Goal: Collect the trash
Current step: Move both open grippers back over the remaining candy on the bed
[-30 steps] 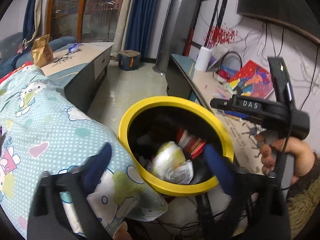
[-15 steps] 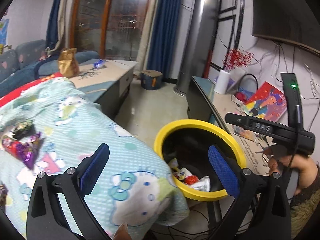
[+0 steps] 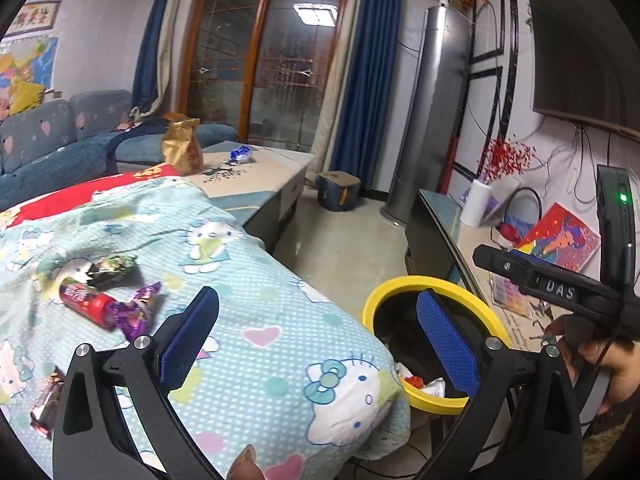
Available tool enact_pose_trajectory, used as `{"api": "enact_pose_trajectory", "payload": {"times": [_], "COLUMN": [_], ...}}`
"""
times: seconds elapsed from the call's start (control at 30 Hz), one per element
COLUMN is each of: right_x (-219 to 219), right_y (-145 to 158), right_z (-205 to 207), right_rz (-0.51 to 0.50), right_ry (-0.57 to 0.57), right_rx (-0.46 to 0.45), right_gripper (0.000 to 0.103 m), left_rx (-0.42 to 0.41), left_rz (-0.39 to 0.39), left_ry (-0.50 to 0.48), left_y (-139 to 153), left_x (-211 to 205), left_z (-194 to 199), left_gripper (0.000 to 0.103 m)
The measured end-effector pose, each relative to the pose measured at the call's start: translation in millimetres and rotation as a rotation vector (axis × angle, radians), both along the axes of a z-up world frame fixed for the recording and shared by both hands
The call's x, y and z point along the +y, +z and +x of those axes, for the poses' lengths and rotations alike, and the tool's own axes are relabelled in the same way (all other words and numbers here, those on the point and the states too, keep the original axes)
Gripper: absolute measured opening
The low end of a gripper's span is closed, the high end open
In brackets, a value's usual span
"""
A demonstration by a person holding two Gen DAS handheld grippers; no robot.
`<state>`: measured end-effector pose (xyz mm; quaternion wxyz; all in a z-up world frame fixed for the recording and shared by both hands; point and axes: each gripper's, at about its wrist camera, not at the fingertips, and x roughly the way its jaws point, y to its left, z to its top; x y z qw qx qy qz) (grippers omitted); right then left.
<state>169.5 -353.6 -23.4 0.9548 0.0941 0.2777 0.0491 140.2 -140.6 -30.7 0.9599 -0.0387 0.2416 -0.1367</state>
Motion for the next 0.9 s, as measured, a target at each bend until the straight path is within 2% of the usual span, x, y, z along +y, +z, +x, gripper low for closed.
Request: {"api": "enact_pose_trajectory", "payload": {"times": [0.13, 0.2, 0.9], "right_x": [14.3, 21.7, 112.4], "right_y": [8.0, 11.6, 28.6], "right_z": [-4.2, -6.0, -13.0], "right_rz": [-0.015, -0.023, -0.095], "right_ry": [0.031, 0.045, 0.245], "right_rx": [-0.019, -0.027, -0.067], "right_gripper": [0.076, 0.08, 0.08], "left_rx": [-0.021, -0.023, -0.026], "left_rz": [-0.003, -0.011, -0.058], "left_ry": [0.032, 0.048, 0.255], "left_y": [5.0, 7.5, 19.5], "left_x": [11.9, 22.1, 130.4], "left_z": [-4.2, -6.8, -26.9], "left_gripper": [0.096, 0.096, 0.096]}}
